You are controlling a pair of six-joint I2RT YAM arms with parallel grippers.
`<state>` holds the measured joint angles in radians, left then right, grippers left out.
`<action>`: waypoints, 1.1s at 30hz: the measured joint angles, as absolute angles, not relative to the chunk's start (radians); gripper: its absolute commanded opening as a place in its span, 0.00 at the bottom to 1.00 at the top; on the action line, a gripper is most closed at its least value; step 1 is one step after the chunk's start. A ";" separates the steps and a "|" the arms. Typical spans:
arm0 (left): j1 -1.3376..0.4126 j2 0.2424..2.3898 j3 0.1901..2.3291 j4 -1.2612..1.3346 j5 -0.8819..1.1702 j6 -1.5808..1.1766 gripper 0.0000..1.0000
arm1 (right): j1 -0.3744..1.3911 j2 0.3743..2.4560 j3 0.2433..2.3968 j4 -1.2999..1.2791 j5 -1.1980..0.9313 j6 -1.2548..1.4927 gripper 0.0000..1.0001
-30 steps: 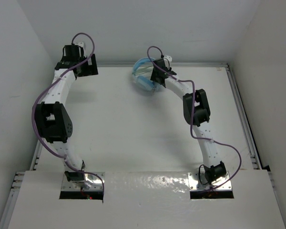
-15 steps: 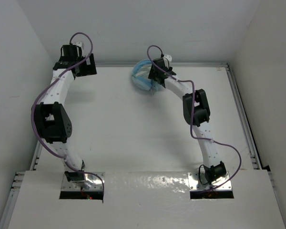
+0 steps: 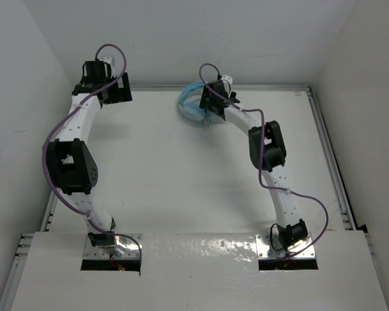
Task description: Wrap the headphones
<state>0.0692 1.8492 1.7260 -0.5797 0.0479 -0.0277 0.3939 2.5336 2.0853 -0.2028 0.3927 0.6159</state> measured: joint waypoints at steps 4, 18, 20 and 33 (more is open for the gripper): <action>0.069 1.849 1.726 -0.580 0.057 -0.028 1.00 | 0.394 2.519 2.073 -0.187 0.364 0.592 0.99; 0.069 1.824 1.726 -0.579 0.067 -0.027 1.00 | 0.389 2.271 1.901 -0.083 0.320 0.568 0.99; 0.073 1.814 1.726 -0.580 0.064 -0.024 1.00 | 0.381 2.210 1.829 -0.067 0.278 0.564 0.93; 0.368 1.634 1.526 -0.557 0.090 -0.016 1.00 | -0.176 1.421 1.021 -0.108 -0.062 0.657 0.99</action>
